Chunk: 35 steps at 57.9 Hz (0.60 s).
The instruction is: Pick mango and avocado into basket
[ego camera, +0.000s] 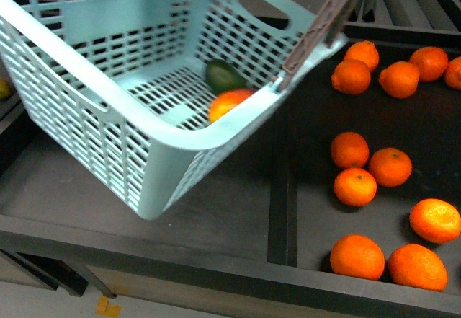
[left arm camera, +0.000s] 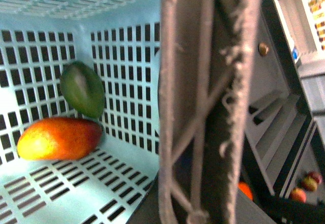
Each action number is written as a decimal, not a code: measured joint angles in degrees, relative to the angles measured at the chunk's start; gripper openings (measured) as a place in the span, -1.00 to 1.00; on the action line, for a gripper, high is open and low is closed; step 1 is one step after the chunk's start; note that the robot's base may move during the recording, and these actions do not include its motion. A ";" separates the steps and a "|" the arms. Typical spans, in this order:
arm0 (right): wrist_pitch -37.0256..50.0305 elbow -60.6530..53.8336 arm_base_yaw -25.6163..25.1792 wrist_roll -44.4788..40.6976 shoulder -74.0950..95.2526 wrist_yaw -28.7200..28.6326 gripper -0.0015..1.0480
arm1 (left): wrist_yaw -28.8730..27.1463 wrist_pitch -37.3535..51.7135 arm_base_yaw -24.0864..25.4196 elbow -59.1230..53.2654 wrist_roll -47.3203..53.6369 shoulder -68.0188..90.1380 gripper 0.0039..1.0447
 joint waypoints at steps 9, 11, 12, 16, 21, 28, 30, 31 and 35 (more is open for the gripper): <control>0.00 0.00 0.00 0.00 0.00 0.09 0.85 | 4.52 5.62 6.80 5.68 -3.61 8.52 -0.90; 0.00 0.00 0.00 0.00 0.00 0.09 0.85 | 6.34 6.78 8.44 7.89 -5.16 11.23 -0.90; 0.00 0.00 0.00 0.00 0.00 0.07 0.85 | 6.71 6.99 8.83 8.55 -5.33 11.93 -0.90; 0.00 0.00 0.00 0.00 0.00 0.02 0.85 | 8.57 8.48 11.15 13.29 -7.50 16.87 -0.90; 0.00 0.00 0.00 0.00 0.00 0.04 0.85 | 9.40 9.97 12.92 19.10 -9.64 22.69 -0.90; 0.00 0.00 0.00 0.00 0.00 0.09 0.85 | 12.24 4.59 13.77 30.16 -11.72 31.19 -0.90; 0.00 0.00 0.00 0.00 0.00 0.09 0.85 | 12.70 3.72 13.86 31.43 -11.85 32.04 -0.90; 0.00 0.00 0.00 0.00 0.00 0.09 0.85 | 14.21 0.79 13.90 36.06 -12.09 35.10 -0.90; 0.00 0.00 0.00 -0.02 0.00 0.09 0.85 | 17.11 -2.73 14.43 42.53 -13.49 39.21 -0.90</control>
